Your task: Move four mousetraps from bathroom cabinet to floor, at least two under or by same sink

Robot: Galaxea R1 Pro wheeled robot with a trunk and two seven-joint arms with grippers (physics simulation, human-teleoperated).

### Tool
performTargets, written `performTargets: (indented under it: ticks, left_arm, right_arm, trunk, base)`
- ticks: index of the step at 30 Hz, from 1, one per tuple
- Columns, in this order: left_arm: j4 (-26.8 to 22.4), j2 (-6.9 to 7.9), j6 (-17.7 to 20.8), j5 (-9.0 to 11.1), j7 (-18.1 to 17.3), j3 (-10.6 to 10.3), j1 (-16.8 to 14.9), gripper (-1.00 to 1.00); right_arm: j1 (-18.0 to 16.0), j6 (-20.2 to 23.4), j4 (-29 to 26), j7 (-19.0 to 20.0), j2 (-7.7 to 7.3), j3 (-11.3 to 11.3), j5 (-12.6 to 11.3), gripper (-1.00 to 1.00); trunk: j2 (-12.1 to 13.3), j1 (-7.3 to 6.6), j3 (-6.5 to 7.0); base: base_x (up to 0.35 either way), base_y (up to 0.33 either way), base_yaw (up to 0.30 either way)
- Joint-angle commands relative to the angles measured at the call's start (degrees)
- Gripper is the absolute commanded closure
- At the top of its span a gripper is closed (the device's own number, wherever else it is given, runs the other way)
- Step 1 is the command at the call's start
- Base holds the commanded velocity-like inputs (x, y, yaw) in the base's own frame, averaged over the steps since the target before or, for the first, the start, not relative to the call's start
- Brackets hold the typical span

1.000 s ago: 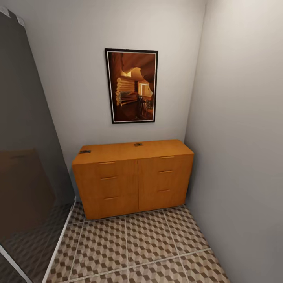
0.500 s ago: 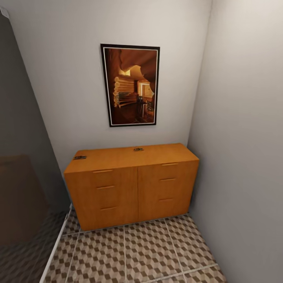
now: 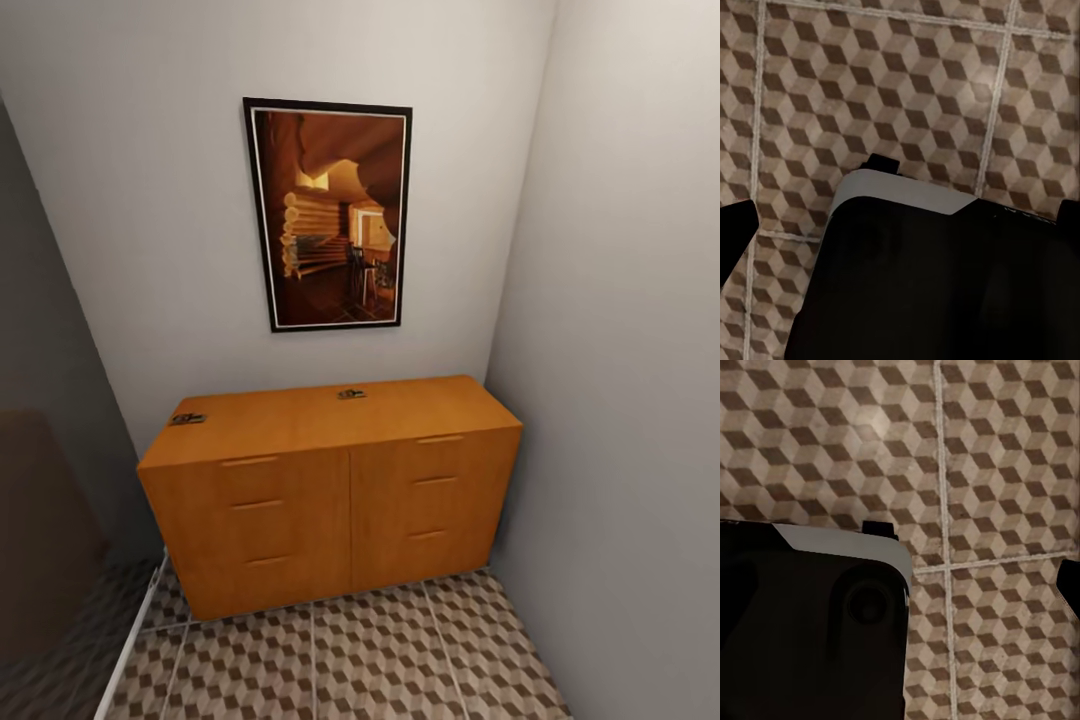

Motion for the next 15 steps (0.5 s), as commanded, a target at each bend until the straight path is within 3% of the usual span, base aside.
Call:
performTargets:
  ticks: [1,9,15]
  left_arm:
    - [0.03,-0.02,-0.16,0.4,0.21,-0.49,-0.03,-1.0]
    - [0.03,-0.01,-0.24,0.46,0.21,-0.49,-0.05,-1.0]
    - [0.03,0.0,-0.25,0.45,0.24,-0.49,-0.04,-1.0]
  right_arm:
    - [-0.08,-0.26,0.19,-0.29,0.03,0.42,-0.02,-1.0]
    - [-0.07,-0.26,0.19,-0.28,0.03,0.42,0.01,-1.0]
    - [-0.08,-0.26,0.19,-0.3,0.08,0.42,0.0,-1.0]
  trunk:
    - [-0.04,0.04,-0.07]
    - [-0.04,0.04,-0.07]
    - [-0.04,0.04,-0.07]
  base:
    - [0.305,0.0,0.0]
    - [0.284,0.0,0.0]
    - [0.171,0.0,0.008]
